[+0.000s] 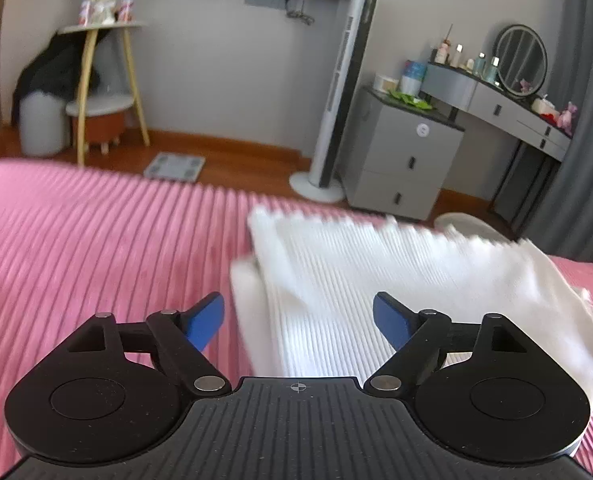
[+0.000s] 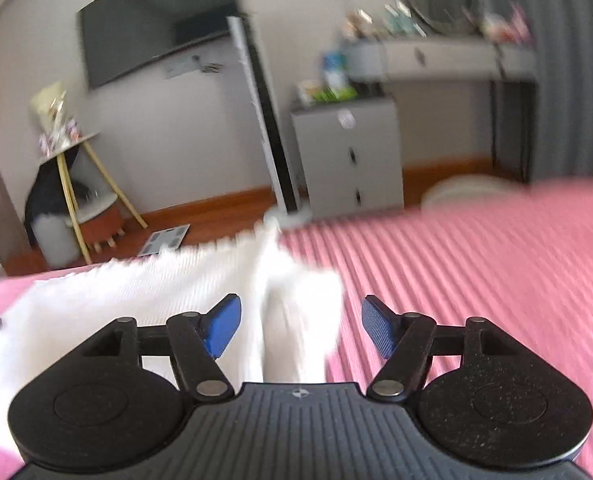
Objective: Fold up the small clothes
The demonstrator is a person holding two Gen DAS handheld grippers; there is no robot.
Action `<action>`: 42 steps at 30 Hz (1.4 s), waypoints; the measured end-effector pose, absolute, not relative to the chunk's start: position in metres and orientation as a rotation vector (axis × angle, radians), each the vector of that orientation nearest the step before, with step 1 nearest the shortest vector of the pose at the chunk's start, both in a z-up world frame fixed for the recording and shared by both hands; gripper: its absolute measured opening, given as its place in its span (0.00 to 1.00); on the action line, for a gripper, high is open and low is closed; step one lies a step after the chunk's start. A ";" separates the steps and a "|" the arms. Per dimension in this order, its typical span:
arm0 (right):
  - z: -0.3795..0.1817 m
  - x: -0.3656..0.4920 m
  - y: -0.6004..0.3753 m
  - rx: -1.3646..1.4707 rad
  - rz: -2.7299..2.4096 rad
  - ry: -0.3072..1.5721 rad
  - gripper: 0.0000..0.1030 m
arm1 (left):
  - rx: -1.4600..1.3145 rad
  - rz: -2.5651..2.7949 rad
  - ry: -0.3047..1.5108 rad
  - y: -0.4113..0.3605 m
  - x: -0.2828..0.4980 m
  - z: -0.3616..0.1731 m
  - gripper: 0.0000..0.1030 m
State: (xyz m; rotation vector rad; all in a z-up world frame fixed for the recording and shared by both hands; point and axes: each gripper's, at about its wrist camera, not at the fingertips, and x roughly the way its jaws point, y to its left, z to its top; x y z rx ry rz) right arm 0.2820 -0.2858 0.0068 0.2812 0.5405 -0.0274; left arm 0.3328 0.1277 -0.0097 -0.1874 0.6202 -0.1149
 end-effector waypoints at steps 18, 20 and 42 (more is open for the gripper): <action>-0.036 0.250 -0.280 0.415 0.028 0.632 0.71 | -0.298 -0.048 0.765 0.119 0.292 -0.040 0.88; -0.039 0.252 -0.286 0.464 0.049 0.613 0.71 | -0.303 -0.047 0.766 0.117 0.297 -0.041 0.88; -0.018 0.252 -0.271 0.386 0.022 0.487 0.60 | -0.255 -0.037 0.773 0.098 0.342 -0.037 0.85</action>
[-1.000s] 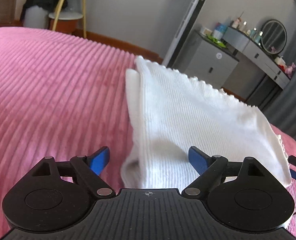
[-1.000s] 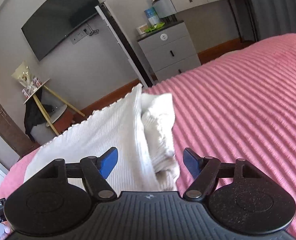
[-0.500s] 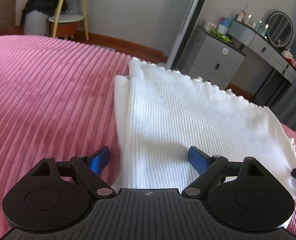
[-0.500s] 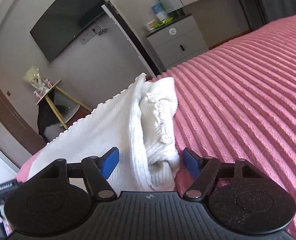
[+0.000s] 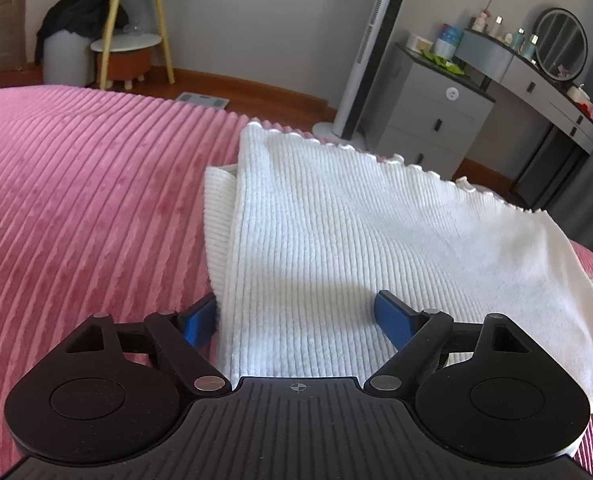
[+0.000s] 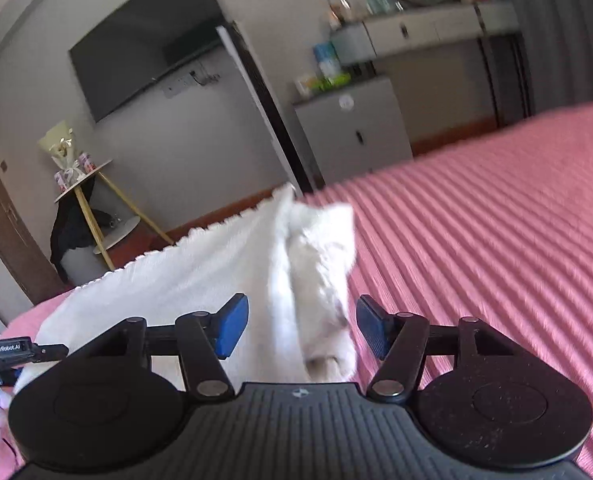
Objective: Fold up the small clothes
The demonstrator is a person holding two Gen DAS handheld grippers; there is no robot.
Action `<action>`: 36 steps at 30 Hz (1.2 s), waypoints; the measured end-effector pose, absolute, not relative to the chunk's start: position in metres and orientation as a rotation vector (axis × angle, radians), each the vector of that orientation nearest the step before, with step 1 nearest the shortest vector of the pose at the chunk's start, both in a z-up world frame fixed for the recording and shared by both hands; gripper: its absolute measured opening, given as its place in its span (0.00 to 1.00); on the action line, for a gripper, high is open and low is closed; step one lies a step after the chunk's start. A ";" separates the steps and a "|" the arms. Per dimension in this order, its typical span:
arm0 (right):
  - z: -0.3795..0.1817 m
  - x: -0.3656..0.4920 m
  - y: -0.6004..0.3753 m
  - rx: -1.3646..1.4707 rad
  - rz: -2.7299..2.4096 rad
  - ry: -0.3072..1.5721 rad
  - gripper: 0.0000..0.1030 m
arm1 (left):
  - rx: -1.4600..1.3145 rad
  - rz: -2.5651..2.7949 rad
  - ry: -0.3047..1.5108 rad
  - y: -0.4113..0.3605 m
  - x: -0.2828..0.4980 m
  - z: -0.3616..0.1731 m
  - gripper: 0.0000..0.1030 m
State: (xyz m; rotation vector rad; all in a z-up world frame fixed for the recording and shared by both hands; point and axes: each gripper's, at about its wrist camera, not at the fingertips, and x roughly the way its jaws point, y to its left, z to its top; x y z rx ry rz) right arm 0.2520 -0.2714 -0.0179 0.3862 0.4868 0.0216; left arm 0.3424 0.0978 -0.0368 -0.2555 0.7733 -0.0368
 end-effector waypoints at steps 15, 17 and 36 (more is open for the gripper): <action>-0.012 0.241 -0.202 0.224 0.227 0.444 0.30 | -0.285 -0.060 0.783 0.106 0.344 -0.037 0.75; -0.018 0.244 -0.194 0.229 0.249 0.484 0.27 | -0.316 -0.067 0.781 0.110 0.344 -0.034 0.66; -0.024 0.240 -0.174 0.184 0.309 0.488 0.27 | -0.514 -0.134 0.826 0.140 0.353 -0.041 0.39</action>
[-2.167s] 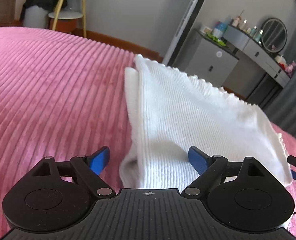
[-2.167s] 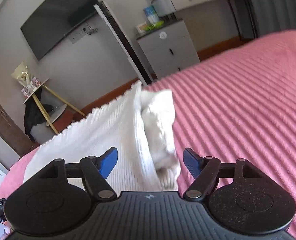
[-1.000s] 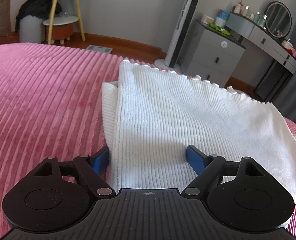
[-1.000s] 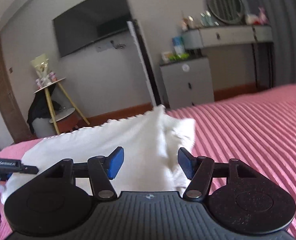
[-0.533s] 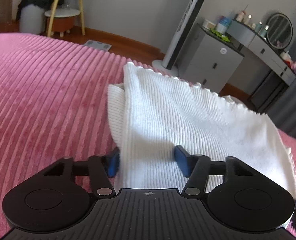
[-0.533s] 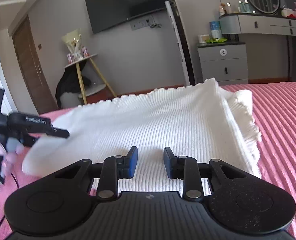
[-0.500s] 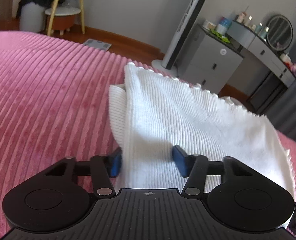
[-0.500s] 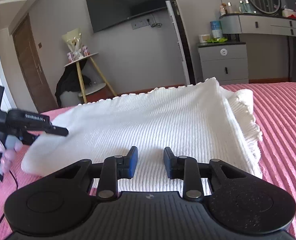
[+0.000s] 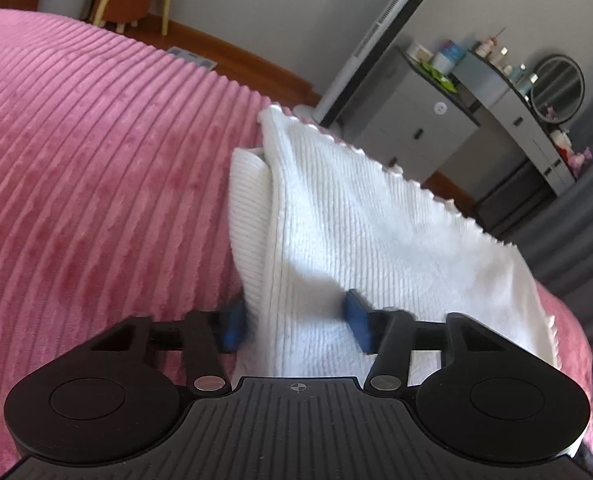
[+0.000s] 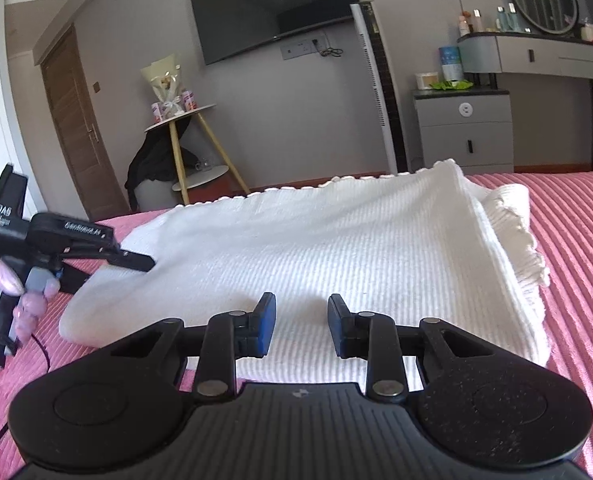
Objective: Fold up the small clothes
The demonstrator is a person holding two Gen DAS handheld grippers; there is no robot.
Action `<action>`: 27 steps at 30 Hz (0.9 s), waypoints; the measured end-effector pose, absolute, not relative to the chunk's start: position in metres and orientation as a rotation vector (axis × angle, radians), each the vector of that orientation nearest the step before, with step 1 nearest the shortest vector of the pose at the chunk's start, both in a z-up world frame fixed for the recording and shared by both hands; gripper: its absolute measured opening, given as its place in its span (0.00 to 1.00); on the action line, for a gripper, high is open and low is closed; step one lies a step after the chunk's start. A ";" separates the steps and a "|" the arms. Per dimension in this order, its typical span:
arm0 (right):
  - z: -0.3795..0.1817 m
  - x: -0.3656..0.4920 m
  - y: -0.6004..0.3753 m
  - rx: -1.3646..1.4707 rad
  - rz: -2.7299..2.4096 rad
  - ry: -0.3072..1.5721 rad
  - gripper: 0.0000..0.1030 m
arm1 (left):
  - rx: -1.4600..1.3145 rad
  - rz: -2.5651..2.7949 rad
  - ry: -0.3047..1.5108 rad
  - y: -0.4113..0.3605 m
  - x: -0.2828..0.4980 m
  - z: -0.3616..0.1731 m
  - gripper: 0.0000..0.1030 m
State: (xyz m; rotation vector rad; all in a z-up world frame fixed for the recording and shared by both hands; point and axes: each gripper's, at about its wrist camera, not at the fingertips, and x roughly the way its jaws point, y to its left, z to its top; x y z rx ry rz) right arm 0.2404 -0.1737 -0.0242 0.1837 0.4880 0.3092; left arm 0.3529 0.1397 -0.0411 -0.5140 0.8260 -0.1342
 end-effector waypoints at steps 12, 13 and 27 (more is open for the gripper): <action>-0.033 0.236 -0.144 0.101 0.377 0.526 0.27 | -0.565 -0.171 0.754 0.130 0.348 0.003 0.24; -0.029 0.235 -0.147 0.121 0.378 0.518 0.27 | -0.555 -0.176 0.752 0.127 0.348 0.007 0.24; -0.016 0.238 -0.212 0.315 0.223 0.475 0.27 | -0.355 -0.218 0.708 0.030 0.347 0.067 0.24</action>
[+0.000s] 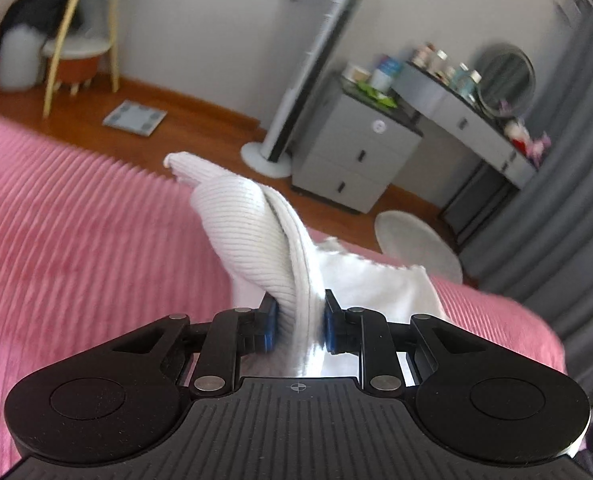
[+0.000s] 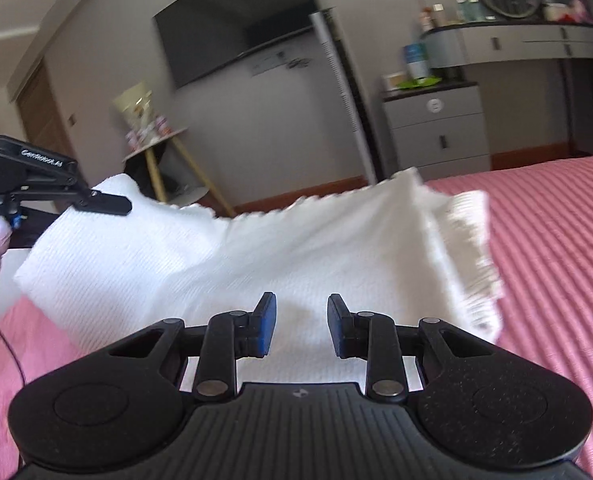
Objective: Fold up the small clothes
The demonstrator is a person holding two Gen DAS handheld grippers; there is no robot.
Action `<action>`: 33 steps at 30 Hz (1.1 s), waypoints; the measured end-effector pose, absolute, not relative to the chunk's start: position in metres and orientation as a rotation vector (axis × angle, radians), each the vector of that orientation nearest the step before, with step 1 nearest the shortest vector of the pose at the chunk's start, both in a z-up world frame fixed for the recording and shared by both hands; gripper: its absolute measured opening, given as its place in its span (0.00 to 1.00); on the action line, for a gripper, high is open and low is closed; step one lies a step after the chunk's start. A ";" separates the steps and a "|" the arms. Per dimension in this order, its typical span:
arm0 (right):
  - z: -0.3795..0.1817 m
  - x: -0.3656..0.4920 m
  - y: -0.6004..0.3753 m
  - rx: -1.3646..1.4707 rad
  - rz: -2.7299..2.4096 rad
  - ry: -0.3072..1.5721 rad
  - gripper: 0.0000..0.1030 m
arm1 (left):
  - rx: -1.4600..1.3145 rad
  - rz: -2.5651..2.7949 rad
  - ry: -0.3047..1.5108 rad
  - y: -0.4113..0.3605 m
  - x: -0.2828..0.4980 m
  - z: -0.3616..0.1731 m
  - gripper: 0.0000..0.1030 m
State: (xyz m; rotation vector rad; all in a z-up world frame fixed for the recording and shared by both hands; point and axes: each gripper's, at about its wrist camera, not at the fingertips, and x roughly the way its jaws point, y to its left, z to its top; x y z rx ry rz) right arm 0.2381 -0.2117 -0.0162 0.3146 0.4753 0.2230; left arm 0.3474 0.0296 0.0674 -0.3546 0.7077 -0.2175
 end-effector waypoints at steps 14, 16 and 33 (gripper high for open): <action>-0.032 0.244 -0.279 0.573 0.168 0.505 0.27 | -0.248 -0.428 0.819 -0.131 0.354 0.013 0.09; -0.033 0.246 -0.285 0.609 0.185 0.501 0.27 | -0.254 -0.442 0.777 -0.116 0.332 0.022 0.18; -0.008 0.303 -0.265 0.762 0.402 0.650 0.68 | -0.131 -0.115 0.668 -0.026 0.242 -0.016 0.59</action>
